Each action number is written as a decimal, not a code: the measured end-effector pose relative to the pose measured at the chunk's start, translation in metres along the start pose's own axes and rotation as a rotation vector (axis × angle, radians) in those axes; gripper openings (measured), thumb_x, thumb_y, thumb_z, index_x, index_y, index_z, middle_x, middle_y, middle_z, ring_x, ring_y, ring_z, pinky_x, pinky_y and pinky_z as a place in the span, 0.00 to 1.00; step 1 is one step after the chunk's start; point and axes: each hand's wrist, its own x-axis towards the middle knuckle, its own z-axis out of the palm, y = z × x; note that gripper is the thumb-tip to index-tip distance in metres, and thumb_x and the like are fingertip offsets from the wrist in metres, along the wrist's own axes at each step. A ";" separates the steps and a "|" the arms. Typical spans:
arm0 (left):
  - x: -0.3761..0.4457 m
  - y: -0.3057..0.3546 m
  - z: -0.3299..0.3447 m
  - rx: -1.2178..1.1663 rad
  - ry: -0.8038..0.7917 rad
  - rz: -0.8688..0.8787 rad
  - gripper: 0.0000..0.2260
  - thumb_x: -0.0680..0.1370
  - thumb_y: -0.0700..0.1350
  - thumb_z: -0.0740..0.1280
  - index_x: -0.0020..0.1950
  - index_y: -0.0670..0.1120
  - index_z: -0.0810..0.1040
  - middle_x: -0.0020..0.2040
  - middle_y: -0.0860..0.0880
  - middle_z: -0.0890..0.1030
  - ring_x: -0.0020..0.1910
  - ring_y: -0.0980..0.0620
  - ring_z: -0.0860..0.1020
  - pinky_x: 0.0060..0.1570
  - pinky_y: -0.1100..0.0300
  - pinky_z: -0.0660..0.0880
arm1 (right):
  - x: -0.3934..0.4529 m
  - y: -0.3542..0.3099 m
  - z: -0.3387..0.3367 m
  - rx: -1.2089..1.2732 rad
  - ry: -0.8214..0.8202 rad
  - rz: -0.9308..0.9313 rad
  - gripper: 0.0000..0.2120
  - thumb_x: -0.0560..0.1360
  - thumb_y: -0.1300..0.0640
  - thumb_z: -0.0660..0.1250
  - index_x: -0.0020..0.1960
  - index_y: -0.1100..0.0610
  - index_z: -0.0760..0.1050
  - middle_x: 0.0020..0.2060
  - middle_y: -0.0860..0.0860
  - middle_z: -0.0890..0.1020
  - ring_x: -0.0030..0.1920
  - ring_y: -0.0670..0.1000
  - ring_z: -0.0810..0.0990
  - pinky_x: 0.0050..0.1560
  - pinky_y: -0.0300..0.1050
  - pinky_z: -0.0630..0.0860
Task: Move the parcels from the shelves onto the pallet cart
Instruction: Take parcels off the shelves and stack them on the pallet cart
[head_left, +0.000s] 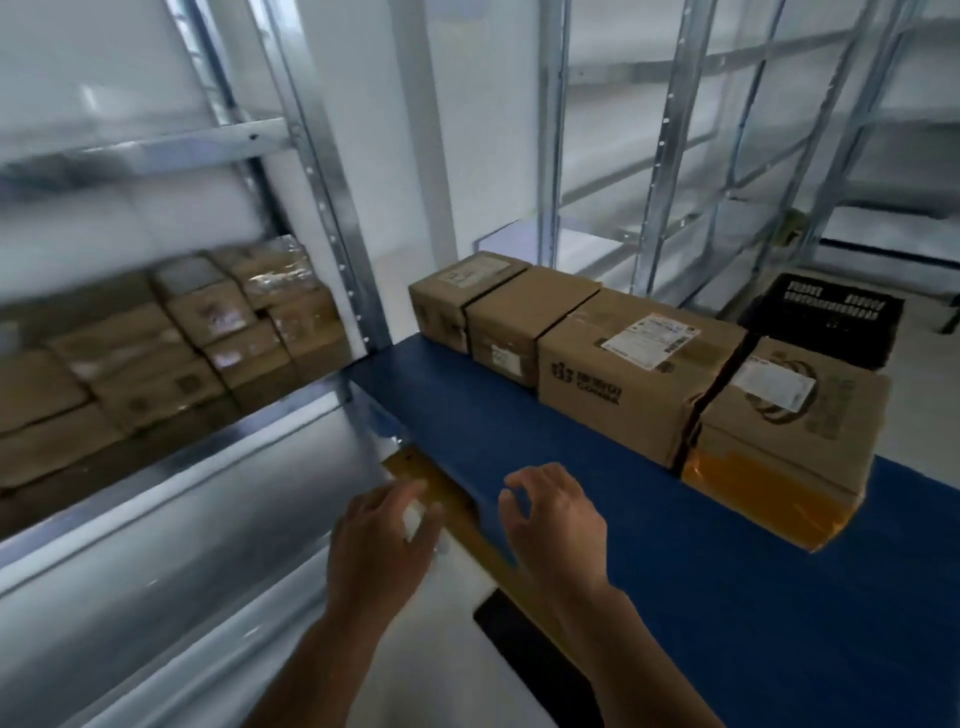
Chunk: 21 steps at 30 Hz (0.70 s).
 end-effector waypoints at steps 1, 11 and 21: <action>-0.005 -0.012 -0.009 0.022 0.027 -0.025 0.17 0.77 0.56 0.61 0.64 0.52 0.74 0.63 0.51 0.76 0.62 0.50 0.71 0.62 0.54 0.67 | 0.000 -0.012 0.008 0.020 -0.015 -0.028 0.07 0.76 0.53 0.63 0.48 0.52 0.79 0.46 0.48 0.79 0.43 0.47 0.76 0.35 0.37 0.65; -0.066 -0.138 -0.105 0.194 0.170 -0.217 0.29 0.77 0.62 0.55 0.75 0.54 0.55 0.77 0.50 0.53 0.76 0.50 0.50 0.73 0.51 0.46 | -0.041 -0.148 0.090 -0.043 -0.330 -0.342 0.26 0.76 0.34 0.53 0.71 0.43 0.63 0.74 0.49 0.62 0.74 0.52 0.60 0.71 0.52 0.56; -0.163 -0.310 -0.240 0.054 0.365 -0.410 0.27 0.75 0.61 0.61 0.71 0.51 0.66 0.70 0.50 0.70 0.68 0.50 0.68 0.64 0.51 0.67 | -0.148 -0.353 0.186 0.067 -0.357 -0.598 0.18 0.78 0.45 0.59 0.63 0.51 0.75 0.57 0.49 0.80 0.57 0.47 0.76 0.59 0.41 0.71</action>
